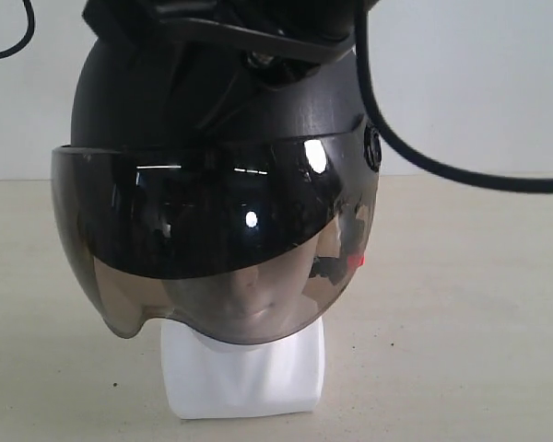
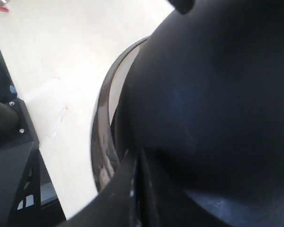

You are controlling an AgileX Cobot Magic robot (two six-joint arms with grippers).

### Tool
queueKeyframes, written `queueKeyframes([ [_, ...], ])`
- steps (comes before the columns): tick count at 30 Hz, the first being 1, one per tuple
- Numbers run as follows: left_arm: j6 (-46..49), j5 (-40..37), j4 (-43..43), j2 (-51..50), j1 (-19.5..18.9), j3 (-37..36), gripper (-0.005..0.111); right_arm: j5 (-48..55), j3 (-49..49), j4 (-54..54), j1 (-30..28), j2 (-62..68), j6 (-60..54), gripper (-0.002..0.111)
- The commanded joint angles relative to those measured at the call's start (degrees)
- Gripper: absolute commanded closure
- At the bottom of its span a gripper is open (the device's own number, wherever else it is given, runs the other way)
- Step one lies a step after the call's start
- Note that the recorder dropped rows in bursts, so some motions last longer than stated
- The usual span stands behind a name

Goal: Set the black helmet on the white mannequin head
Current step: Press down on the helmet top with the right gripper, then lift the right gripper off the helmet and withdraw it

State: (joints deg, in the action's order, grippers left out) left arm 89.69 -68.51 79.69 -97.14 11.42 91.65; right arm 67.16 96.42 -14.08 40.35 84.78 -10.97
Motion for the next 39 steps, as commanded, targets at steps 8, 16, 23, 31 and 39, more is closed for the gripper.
queueKeyframes([
  [8, -0.32, -1.46, -4.55, -0.26, 0.56, -0.72, 0.102, 2.8, -3.76, 3.32, -0.35, 0.92, -0.04, 0.108],
  [16, -0.31, -1.46, -4.55, -0.26, 0.56, -0.72, 0.102, 2.8, -3.76, 3.42, -0.35, 0.92, -0.04, 0.108],
  [23, -0.31, -1.46, -2.65, -0.26, 0.45, -0.62, 0.102, 0.85, -3.76, 3.45, -0.35, -2.7, -1.56, 0.108],
  [31, -0.31, -1.46, -0.65, 3.63, -3.55, -0.62, 0.102, -10.47, -3.76, 18.74, -0.45, -14.32, 5.75, 0.108],
  [39, -6.1, -0.3, -7.47, 11.75, -7.87, -0.62, 0.102, 1.48, -3.76, 41.69, -0.45, -15.58, 19.29, 0.108],
])
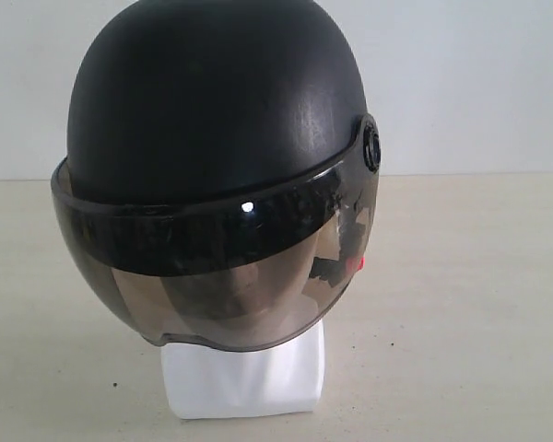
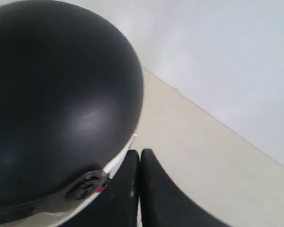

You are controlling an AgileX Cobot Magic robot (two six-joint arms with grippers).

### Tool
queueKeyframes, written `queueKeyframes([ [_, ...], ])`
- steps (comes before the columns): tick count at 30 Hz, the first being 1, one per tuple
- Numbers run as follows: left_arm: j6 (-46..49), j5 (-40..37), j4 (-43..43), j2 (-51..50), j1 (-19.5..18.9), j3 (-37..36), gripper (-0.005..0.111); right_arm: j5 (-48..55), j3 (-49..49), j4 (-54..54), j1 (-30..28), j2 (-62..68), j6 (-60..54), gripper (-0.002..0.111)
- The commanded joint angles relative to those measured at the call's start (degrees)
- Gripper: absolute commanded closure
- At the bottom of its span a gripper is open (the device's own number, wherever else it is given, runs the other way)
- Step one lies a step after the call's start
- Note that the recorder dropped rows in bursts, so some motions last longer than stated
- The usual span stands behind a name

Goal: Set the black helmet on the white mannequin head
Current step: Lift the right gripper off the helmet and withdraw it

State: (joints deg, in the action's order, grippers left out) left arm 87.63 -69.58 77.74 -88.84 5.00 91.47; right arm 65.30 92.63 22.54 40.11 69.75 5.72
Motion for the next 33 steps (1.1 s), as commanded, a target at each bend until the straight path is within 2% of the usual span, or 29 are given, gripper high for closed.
queueKeyframes([
  [1, -6.06, 2.01, -7.71, 4.52, -1.66, -0.44, 0.102, 3.89, 0.04, 5.36, -0.21, -0.55, 2.6, 0.108],
  [4, -11.28, 5.24, -15.85, 8.68, -1.65, -0.55, 0.102, 3.34, 0.04, 5.34, -0.21, -1.7, 2.72, 0.108],
  [7, -12.81, 6.88, -18.31, 12.37, -1.65, -1.94, 0.102, 1.75, -2.41, 6.13, -0.21, -3.67, 2.84, 0.108],
  [14, -21.95, 13.09, -27.72, 19.98, -1.78, -8.29, 0.102, -8.35, -18.43, 13.19, -0.21, -14.39, 14.65, 0.108],
  [18, -25.33, 16.53, -28.74, 25.71, -1.78, -12.69, 0.102, -14.83, -28.23, 16.87, -0.21, -22.51, 22.32, 0.108],
  [22, -26.39, 22.46, -28.9, 33.34, -1.78, -19.44, 0.102, -22.53, -38.1, 20.06, -0.21, -30.86, 26.35, 0.108],
  [33, -26.51, 36.78, -28.97, 56.2, -1.78, -43.18, 0.102, -44.5, -62.11, 21.8, -0.21, -49.85, 26.45, 0.108],
])
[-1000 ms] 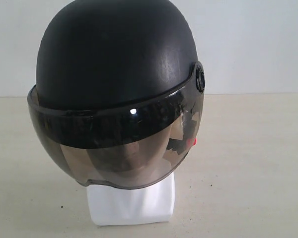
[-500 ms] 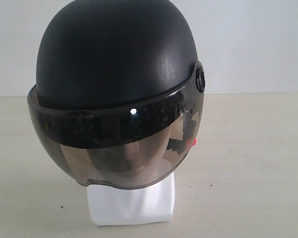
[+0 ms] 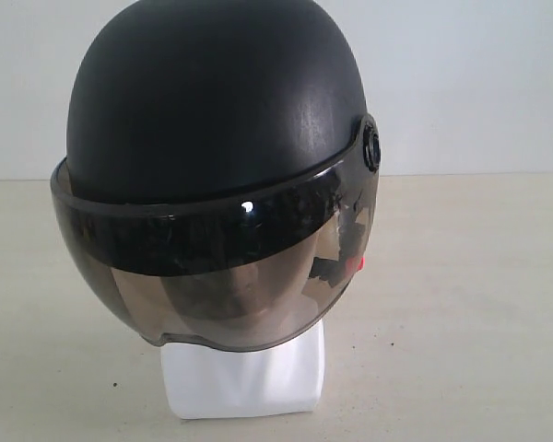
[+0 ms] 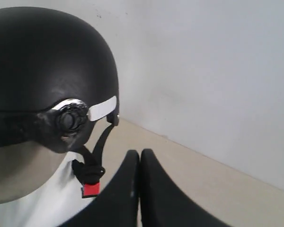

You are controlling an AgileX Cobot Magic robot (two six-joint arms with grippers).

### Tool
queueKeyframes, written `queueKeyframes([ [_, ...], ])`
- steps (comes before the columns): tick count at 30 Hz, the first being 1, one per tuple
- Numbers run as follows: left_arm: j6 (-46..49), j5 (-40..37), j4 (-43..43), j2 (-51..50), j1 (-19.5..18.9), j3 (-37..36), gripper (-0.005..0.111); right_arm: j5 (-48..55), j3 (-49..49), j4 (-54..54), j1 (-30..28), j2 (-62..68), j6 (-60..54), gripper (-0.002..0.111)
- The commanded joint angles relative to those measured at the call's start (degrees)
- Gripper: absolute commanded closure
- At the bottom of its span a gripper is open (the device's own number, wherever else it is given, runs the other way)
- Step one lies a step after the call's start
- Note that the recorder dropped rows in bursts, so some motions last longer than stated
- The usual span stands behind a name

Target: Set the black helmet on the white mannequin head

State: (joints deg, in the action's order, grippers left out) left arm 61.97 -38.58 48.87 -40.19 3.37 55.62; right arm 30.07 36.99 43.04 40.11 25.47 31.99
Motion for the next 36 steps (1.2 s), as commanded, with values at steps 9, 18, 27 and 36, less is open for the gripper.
queueKeyframes([
  [9, -2.75, 10.52, -0.24, 26.86, -0.14, -23.68, 0.102, -21.25, -17.61, 1.13, -0.21, -18.35, 0.23, 0.108],
  [18, -6.4, 15.65, -0.32, 40.19, -0.14, -36.06, 0.102, -23.81, -23.32, -0.86, -0.21, -25.47, 2.34, 0.108],
  [27, -13.63, 18.75, -0.32, 40.19, -0.25, -41.39, 0.102, -23.58, -23.32, -5.1, -0.21, -25.47, 4.09, 0.108],
  [36, -13.63, 17.84, 0.06, 40.19, -0.25, -41.52, 0.102, -23.58, -23.32, -5.1, -0.21, -25.47, 4.09, 0.108],
])
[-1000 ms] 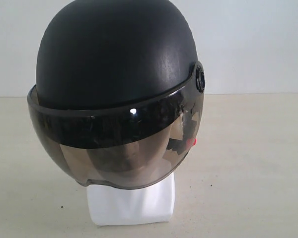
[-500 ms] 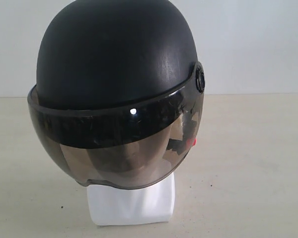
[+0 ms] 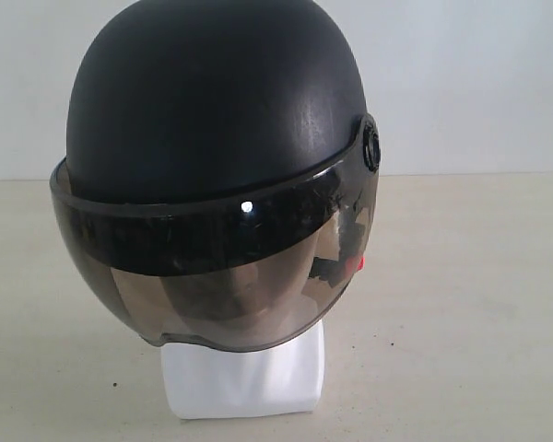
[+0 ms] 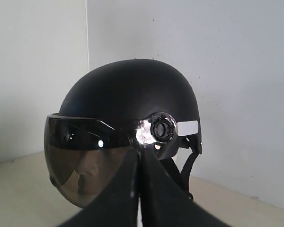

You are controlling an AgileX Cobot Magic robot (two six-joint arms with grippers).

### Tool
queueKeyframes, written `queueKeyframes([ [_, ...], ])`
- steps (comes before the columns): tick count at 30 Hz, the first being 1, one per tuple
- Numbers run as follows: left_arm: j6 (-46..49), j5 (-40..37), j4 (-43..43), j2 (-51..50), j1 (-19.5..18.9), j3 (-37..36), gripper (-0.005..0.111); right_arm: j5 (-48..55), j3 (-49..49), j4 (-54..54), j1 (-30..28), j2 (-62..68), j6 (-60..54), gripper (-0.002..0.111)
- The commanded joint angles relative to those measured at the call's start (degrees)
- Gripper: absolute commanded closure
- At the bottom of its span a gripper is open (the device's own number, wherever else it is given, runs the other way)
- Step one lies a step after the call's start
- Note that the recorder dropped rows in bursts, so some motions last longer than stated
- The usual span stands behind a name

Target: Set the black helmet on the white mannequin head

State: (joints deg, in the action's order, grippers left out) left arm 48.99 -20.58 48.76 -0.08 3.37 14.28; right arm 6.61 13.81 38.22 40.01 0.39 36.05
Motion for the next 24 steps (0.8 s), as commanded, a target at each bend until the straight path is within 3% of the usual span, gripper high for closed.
queueKeyframes([
  [1, -0.65, -0.16, 0.17, 0.08, -0.25, -0.18, 0.102, -0.13, -0.13, -0.28, -0.11, -0.39, 0.03, 0.108],
  [12, -0.65, -0.16, 0.17, 0.08, -0.25, -0.18, 0.102, -0.13, -0.13, -0.3, -1.71, -0.39, 0.03, 0.108],
  [20, -0.65, -0.16, 0.17, 0.08, -0.25, -0.18, 0.102, -0.37, -0.13, -4.82, -22.51, -0.39, 3.48, 0.108],
  [24, -0.65, -0.16, 0.17, 0.08, -0.25, -0.18, 0.102, -0.37, -0.13, -4.82, -26.51, -0.39, 2.38, 0.108],
])
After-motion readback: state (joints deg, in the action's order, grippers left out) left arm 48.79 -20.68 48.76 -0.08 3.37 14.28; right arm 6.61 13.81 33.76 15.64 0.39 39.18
